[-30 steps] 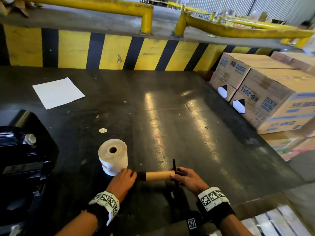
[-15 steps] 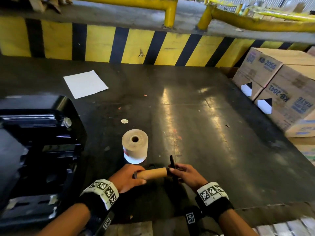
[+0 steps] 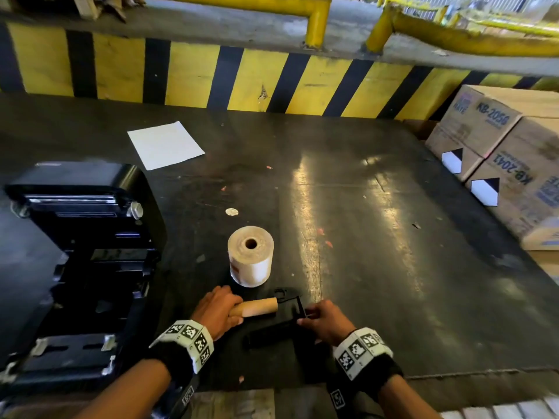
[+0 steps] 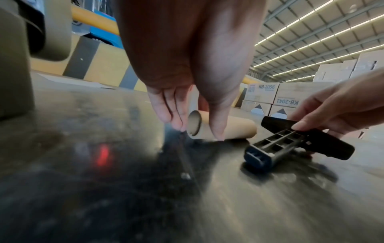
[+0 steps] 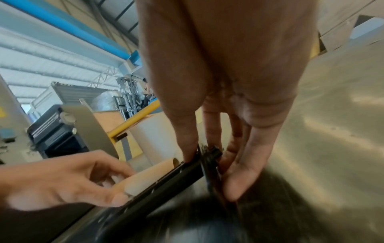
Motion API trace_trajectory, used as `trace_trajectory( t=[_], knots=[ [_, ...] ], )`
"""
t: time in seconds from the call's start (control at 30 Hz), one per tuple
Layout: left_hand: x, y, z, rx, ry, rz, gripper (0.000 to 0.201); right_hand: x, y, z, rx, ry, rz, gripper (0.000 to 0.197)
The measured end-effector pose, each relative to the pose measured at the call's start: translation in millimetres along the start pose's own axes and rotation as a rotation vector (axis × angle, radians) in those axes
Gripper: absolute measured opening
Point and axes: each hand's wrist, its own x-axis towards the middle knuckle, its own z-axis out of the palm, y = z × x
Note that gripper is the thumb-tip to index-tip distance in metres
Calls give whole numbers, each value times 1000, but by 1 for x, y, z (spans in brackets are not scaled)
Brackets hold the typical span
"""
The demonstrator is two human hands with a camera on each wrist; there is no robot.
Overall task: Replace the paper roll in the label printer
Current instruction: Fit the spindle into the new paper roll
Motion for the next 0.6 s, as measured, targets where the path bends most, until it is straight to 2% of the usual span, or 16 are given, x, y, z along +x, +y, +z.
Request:
trace_trajectory(
  t=[0.2,0.27,0.37,0.43,0.47,0.53,0.6],
  knots=[
    [1,1,2,-61,-20,-20,58,-10,-7,-10,-199,61,-50,41],
    [3,1,-3,-192,20,-71,58,-13,-20,-20,-286,146,-143,40],
    [12,0,-20,-550,169,-215,63,-7,-55,-30,-266,238,-359,43],
    [17,1,-34,-803,219,-217,67,6,-85,-28,-322,189,-489,50],
    [18,3,-41,-910,200,-172,67,12,-97,-22,-367,143,-507,54],
    [18,4,-51,-1024,135,-80,65,23,-119,-7,-470,59,-486,61],
    [18,2,-53,-1043,109,-73,62,30,-128,10,-580,30,-445,63]
  ],
)
